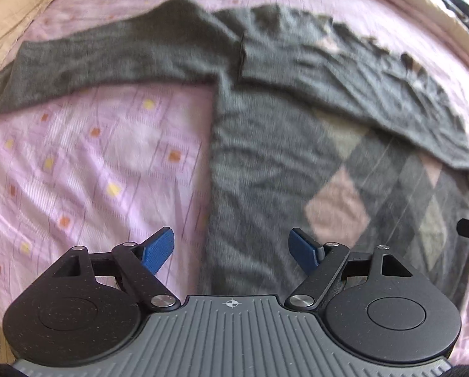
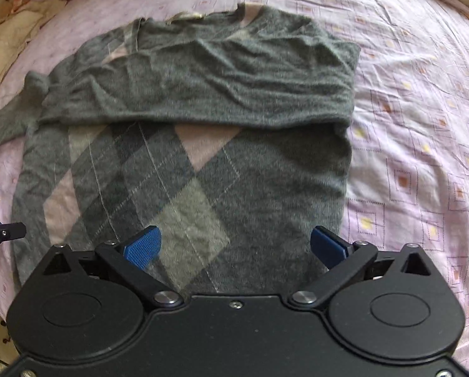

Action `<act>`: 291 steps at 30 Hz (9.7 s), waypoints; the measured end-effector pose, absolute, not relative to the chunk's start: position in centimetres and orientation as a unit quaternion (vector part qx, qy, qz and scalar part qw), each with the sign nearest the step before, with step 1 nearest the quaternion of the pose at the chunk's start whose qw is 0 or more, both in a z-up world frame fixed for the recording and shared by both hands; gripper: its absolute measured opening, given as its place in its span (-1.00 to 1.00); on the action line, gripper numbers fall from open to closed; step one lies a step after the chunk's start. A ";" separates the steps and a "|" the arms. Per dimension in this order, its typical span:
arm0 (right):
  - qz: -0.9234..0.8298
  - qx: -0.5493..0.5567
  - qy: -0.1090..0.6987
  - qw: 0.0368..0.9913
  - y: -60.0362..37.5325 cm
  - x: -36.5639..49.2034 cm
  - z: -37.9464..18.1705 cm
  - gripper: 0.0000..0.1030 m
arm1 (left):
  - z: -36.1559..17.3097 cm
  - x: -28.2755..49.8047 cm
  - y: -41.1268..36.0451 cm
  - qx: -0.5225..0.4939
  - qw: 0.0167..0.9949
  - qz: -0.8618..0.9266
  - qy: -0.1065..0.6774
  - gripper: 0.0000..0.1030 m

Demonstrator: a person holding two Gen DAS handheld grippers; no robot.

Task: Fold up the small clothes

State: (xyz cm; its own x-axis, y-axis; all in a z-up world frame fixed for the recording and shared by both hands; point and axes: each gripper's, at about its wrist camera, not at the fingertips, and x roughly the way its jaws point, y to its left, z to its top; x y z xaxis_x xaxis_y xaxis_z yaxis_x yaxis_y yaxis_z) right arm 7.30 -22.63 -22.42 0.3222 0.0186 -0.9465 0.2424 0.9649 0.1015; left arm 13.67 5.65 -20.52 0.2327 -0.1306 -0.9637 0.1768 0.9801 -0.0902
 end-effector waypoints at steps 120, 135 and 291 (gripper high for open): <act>-0.069 0.161 0.486 0.856 -26.5 17.5 -19.0 0.75 | -16.2 20.1 -2.3 0.079 0.851 -0.159 0.494 -0.28; -0.027 0.180 0.522 0.833 -28.2 22.8 -23.6 0.29 | -21.6 20.7 0.8 0.070 0.829 -0.144 0.536 0.36; -0.023 0.257 0.536 0.804 -23.4 -10.7 -23.7 0.31 | -19.9 -0.4 7.0 0.038 0.791 -0.205 0.575 0.80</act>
